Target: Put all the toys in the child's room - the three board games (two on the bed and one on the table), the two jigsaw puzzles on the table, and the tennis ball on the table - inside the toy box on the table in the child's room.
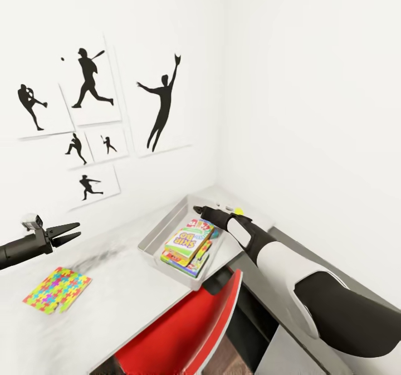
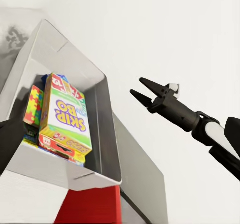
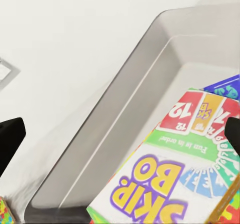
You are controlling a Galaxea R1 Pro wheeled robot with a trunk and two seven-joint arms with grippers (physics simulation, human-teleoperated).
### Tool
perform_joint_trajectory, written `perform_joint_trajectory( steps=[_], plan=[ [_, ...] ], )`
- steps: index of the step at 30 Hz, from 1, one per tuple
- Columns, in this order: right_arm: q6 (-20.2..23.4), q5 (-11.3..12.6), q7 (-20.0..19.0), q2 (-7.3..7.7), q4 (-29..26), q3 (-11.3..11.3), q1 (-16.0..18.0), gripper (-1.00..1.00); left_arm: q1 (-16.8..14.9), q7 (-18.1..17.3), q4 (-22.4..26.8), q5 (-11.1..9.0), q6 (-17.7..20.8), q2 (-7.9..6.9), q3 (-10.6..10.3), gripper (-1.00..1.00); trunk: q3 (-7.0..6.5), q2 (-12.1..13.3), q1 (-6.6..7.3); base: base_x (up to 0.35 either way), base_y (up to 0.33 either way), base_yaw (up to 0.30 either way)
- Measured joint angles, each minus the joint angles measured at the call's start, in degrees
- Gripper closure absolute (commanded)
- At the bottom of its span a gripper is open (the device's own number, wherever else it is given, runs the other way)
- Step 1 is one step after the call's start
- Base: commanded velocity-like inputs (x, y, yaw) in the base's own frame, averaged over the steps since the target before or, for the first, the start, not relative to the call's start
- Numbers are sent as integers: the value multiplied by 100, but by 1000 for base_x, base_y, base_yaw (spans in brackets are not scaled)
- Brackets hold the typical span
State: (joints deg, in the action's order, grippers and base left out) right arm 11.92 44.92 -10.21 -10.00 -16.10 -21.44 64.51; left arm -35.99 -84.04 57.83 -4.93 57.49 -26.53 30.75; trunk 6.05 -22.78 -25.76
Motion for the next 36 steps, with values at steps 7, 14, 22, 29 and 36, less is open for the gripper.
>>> perform_joint_trajectory(
  steps=[7,14,22,29,36],
  plan=[
    [-3,2,30,0,0,-1,-1,-100,0,8,-1,-1,0,0,0,-100,0,-1,0,-148,48,0],
    [2,0,35,0,0,1,-5,-100,0,6,1,2,0,0,0,-100,0,0,1,-58,40,-7],
    [5,3,39,0,-1,6,-7,-100,-1,-5,-1,2,0,1,0,-100,0,0,2,-40,86,-196],
    [0,3,41,0,-1,7,-5,-100,-2,-7,0,4,1,1,0,-100,0,0,1,-89,82,-271],
    [-1,4,42,1,-2,6,-7,-100,-2,-15,1,5,4,-6,0,-100,0,1,0,-169,203,-278]
  ],
)
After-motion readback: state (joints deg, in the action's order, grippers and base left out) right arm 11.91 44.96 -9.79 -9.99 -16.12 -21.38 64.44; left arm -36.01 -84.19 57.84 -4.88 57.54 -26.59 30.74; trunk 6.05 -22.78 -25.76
